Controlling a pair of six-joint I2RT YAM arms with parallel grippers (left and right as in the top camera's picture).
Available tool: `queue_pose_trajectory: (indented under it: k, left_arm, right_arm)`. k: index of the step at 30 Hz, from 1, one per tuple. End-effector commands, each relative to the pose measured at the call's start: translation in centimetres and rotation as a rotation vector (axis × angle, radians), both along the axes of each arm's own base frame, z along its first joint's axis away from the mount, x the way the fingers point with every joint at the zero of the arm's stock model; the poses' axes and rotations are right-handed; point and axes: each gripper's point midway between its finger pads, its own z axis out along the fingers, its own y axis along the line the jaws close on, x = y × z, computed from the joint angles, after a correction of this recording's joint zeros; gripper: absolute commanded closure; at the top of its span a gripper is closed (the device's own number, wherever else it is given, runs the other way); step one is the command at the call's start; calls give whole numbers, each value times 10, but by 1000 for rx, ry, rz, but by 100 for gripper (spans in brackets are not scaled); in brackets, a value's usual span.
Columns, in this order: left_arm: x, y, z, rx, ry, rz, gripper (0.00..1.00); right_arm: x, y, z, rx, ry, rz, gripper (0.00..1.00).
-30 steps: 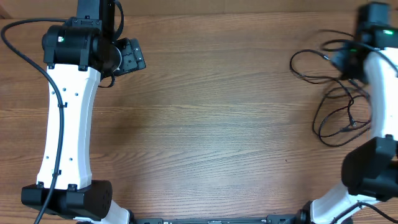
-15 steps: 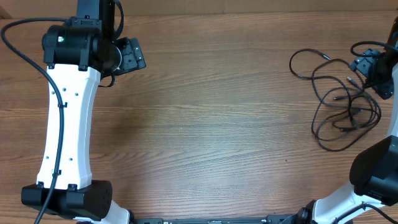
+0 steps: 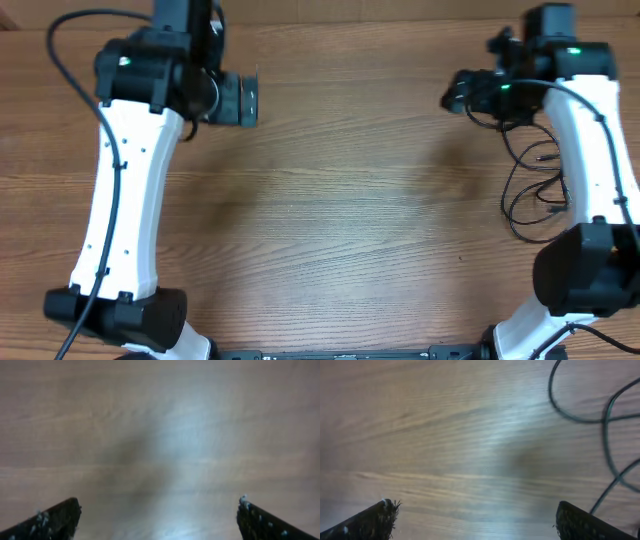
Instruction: Untangle cables
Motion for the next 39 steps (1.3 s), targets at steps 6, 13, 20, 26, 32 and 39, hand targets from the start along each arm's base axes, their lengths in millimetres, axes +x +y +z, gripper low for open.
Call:
queue_pose_trajectory:
  k: [6, 13, 20, 26, 32, 39]
  left_arm:
    - [-46, 11, -50, 27, 331, 95, 0]
    - [-85, 21, -63, 57, 403, 145, 0]
    - [-101, 31, -30, 34, 118, 157, 0]
    - [-123, 38, 9, -7, -219, 110, 0]
    - [-157, 43, 26, -39, -485, 72, 1]
    - [-179, 46, 19, -62, -571, 73, 0]
  right_arm:
    - [-24, 3, -3, -45, 94, -48, 0]
    - [-39, 4, 17, -45, 73, -46, 0]
    - [-46, 3, 67, -37, -129, -51, 0]
    - [-69, 3, 76, -32, -265, -54, 0]
    - [-104, 3, 59, -26, -387, -56, 0]
    - [-146, -2, 75, -35, -548, -74, 0]
